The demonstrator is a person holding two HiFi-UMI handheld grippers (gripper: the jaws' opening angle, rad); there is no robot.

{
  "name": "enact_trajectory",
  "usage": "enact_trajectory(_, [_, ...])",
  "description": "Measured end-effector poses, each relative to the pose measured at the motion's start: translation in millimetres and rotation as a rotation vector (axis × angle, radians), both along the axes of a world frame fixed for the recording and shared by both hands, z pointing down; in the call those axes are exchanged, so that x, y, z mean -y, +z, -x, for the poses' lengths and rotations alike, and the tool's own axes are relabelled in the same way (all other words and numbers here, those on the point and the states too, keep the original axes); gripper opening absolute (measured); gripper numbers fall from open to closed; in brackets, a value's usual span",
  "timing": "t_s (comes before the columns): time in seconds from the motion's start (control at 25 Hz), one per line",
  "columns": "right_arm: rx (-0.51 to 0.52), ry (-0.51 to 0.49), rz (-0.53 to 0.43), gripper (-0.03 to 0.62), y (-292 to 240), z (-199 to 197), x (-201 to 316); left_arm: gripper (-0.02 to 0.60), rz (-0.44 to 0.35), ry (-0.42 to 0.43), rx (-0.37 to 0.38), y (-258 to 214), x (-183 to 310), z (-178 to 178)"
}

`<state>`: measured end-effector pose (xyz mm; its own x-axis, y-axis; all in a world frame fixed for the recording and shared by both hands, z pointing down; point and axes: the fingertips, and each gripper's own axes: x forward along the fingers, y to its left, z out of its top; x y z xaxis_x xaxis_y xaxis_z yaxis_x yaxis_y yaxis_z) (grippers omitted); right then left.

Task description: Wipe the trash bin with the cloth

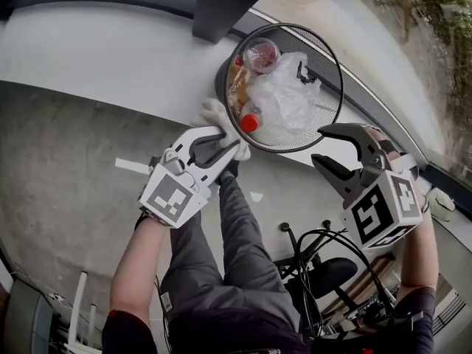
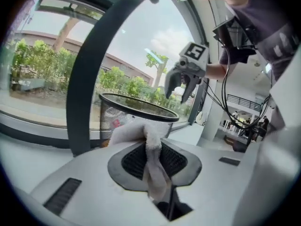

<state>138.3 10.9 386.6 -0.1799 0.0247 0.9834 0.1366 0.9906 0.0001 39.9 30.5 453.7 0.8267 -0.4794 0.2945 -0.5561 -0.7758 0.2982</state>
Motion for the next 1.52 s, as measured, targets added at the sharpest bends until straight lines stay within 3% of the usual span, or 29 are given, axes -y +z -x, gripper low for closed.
enact_trajectory(0.12, [-0.201, -0.224, 0.023, 0.213, 34.7, -29.7, -15.1, 0.054, 0.014, -0.102, -0.019, 1.2, 19.5, 25.3])
enact_trajectory(0.28, [-0.224, -0.272, -0.048, 0.212, 64.0, -26.0, -8.5, 0.054, 0.011, -0.091, 0.025, 2.7, 29.4, 26.3])
enact_trajectory(0.4, [-0.288, -0.224, 0.007, 0.182, 79.1, -33.9, -17.9, 0.054, -0.014, -0.072, 0.029, 0.4, 26.2, 17.4])
enact_trajectory(0.44, [-0.293, -0.217, 0.007, 0.078, 80.7, -33.5, -19.0, 0.054, -0.017, -0.065, 0.034, 0.7, 22.7, 13.6])
enact_trajectory(0.56, [-0.243, -0.164, 0.008, 0.063, 79.3, -18.1, -19.0, 0.054, -0.017, -0.003, 0.073, 7.3, 3.8, -5.6])
enact_trajectory(0.84, [-0.103, 0.182, 0.168, 0.055, 74.4, 50.9, -30.2, 0.054, -0.030, 0.193, 0.050, 8.5, -40.5, -70.1])
enact_trajectory(1.08, [0.001, 0.319, 0.217, 0.057, 66.8, 85.2, -25.7, 0.054, -0.030, 0.249, 0.047, 9.4, -56.2, -85.5])
enact_trajectory(1.24, [0.180, 0.442, 0.292, 0.061, 30.2, 88.7, -18.1, 0.054, 0.014, 0.211, 0.096, 22.0, -59.6, -41.7])
enact_trajectory(1.4, [0.378, 0.564, 0.264, 0.063, -19.6, 82.5, 2.5, 0.055, 0.040, 0.011, 0.141, 29.7, -33.1, 40.9])
enact_trajectory(1.52, [0.495, 0.694, 0.301, 0.061, -46.2, 66.2, 5.5, 0.055, 0.053, -0.096, 0.246, 23.7, -5.7, 99.8])
